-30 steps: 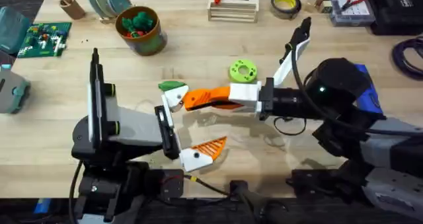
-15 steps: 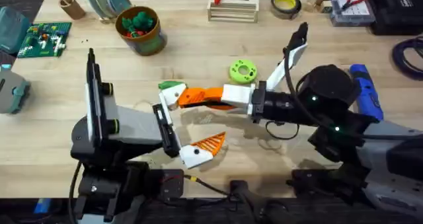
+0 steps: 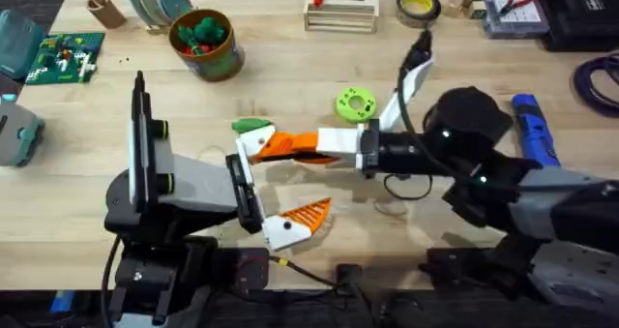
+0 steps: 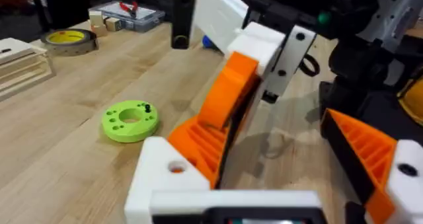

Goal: Pick up the gripper from the table and insert it into the empty holder that is missing its gripper. Then pick up a screw, insert it into the mounting hole, and use the screwdriver to tighten it. Finally, clean up the table by picking up the vegetable and placing it into the bucket.

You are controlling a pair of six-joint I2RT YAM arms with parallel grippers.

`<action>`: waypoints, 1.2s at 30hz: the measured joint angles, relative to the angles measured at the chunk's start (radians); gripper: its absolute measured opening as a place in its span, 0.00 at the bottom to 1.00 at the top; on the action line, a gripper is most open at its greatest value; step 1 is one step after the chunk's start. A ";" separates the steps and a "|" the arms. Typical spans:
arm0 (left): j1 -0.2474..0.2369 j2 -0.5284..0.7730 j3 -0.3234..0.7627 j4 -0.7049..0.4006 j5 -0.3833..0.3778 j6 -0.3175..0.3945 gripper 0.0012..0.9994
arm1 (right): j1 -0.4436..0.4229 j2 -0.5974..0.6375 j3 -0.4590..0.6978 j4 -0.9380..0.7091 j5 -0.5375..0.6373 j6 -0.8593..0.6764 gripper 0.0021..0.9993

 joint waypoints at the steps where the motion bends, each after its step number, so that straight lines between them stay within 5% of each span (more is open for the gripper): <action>1: 0.000 0.000 0.000 0.000 0.000 -0.003 0.99 | -0.001 0.014 0.015 -0.014 -0.014 -0.008 0.00; 18: 0.005 0.000 0.000 0.004 -0.023 -0.008 0.99 | -0.103 0.192 0.202 -0.108 -0.255 -0.136 0.00; 36: 0.011 0.000 0.000 0.007 -0.054 -0.009 0.99 | -0.076 0.229 0.231 -0.103 -0.213 -0.156 0.00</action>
